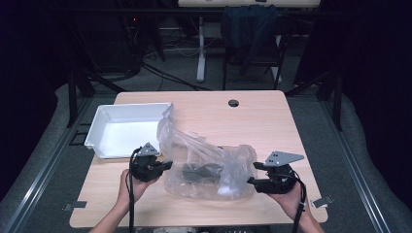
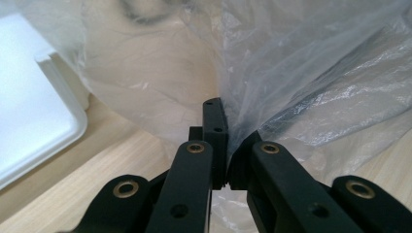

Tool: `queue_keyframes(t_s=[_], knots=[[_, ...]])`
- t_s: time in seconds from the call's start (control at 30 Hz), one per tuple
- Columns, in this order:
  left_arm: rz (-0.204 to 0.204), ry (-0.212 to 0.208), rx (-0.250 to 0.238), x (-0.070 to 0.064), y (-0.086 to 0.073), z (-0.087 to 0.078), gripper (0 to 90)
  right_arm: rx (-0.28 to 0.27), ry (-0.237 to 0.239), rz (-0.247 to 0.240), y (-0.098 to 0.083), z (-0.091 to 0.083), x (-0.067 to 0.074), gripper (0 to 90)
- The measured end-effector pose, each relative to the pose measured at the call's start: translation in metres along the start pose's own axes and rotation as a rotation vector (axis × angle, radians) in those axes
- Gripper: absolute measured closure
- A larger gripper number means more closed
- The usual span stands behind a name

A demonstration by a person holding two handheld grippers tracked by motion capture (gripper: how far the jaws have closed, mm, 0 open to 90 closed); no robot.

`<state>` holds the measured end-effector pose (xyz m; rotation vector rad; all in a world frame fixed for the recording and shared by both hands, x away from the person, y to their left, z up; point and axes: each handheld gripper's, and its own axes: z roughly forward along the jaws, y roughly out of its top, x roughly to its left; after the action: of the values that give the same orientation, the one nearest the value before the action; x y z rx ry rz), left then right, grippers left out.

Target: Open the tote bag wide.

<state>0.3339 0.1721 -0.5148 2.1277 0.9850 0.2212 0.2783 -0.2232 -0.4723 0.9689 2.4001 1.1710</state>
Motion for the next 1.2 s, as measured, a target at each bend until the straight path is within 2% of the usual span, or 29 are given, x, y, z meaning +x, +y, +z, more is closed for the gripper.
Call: queue_keyframes(t_s=[0.03, 0.07, 0.1, 0.17, 0.2, 0.23, 0.27, 0.3, 0.5, 0.6, 0.67, 0.7, 0.73, 0.8, 0.83, 0.87, 0.93, 1.0, 1.03, 1.07, 1.1, 1.13, 1.17, 1.2], knots=[[0.000, -0.004, 0.011, 0.001, 0.000, 0.002, 89.1, -0.010, 0.007, -0.007, 0.003, 0.001, 0.001, 58.0], [-0.004, -0.010, 0.019, 0.002, -0.001, 0.004, 89.1, -0.024, 0.025, -0.009, 0.007, 0.003, 0.001, 72.6], [-0.015, -0.015, 0.026, 0.002, -0.002, 0.006, 89.1, -0.024, 0.025, -0.009, 0.007, 0.003, 0.001, 72.6], [-0.009, -0.012, 0.038, 0.002, -0.003, 0.006, 89.0, -0.042, 0.043, 0.010, 0.008, 0.004, -0.001, 83.0], [-0.008, -0.011, 0.038, 0.001, -0.003, 0.006, 89.0, -0.035, 0.059, 0.043, 0.006, 0.004, -0.005, 89.0], [-0.008, -0.013, 0.042, 0.001, -0.004, 0.005, 89.0, -0.035, 0.059, 0.043, 0.006, 0.004, -0.005, 89.0], [-0.010, -0.017, 0.043, 0.002, -0.004, 0.005, 89.0, -0.032, 0.060, 0.066, 0.004, 0.005, -0.008, 89.7], [-0.014, -0.016, 0.039, 0.002, -0.005, 0.004, 88.8, -0.024, 0.064, 0.113, 0.001, 0.007, -0.014, 90.0], [-0.004, 0.002, 0.074, -0.001, -0.011, 0.001, 87.3, 0.015, 0.068, 0.156, -0.004, 0.012, -0.023, 90.0], [0.006, 0.014, 0.053, -0.006, -0.011, -0.007, 84.4, 0.033, 0.075, 0.154, -0.007, 0.012, -0.020, 90.0], [0.013, 0.048, 0.045, -0.008, -0.009, -0.013, 74.8, 0.056, 0.081, 0.148, -0.008, 0.014, -0.019, 90.0], [0.025, 0.087, 0.040, -0.010, -0.008, -0.015, 66.2, 0.060, 0.084, 0.146, -0.009, 0.015, -0.019, 90.0], [0.022, 0.107, 0.028, -0.011, -0.007, -0.018, 56.3, 0.075, 0.091, 0.148, -0.009, 0.017, -0.020, 90.0], [0.015, 0.126, -0.014, -0.012, -0.002, -0.026, 44.9, 0.082, 0.090, 0.150, -0.009, 0.021, -0.022, 90.0], [0.007, 0.141, -0.063, -0.014, 0.004, -0.035, 38.0, 0.101, 0.090, 0.139, -0.009, 0.023, -0.024, 90.0], [0.007, 0.141, -0.063, -0.014, 0.004, -0.035, 35.8, 0.101, 0.090, 0.139, -0.009, 0.023, -0.024, 90.0], [0.003, 0.148, -0.117, -0.018, 0.010, -0.044, 35.5, 0.115, 0.088, 0.143, -0.011, 0.025, -0.025, 90.0], [0.015, 0.166, -0.179, -0.023, 0.016, -0.047, 35.9, 0.127, 0.082, 0.137, -0.013, 0.027, -0.025, 90.0], [0.024, 0.167, -0.205, -0.024, 0.018, -0.047, 39.5, 0.137, 0.085, 0.132, -0.013, 0.028, -0.026, 90.0], [0.040, 0.164, -0.217, -0.025, 0.020, -0.044, 48.7, 0.146, 0.092, 0.126, -0.013, 0.030, -0.026, 90.0], [0.056, 0.143, -0.214, -0.025, 0.021, -0.040, 48.7, 0.146, 0.092, 0.126, -0.013, 0.030, -0.026, 90.0], [0.075, 0.106, -0.188, -0.025, 0.020, -0.030, 65.2, 0.161, 0.090, 0.124, -0.013, 0.032, -0.026, 90.0], [0.087, 0.097, -0.170, -0.025, 0.019, -0.025, 70.4, 0.170, 0.088, 0.122, -0.014, 0.033, -0.026, 90.0], [0.102, 0.113, -0.148, -0.025, 0.016, -0.021, 74.1, 0.180, 0.082, 0.115, -0.015, 0.034, -0.026, 90.0]])
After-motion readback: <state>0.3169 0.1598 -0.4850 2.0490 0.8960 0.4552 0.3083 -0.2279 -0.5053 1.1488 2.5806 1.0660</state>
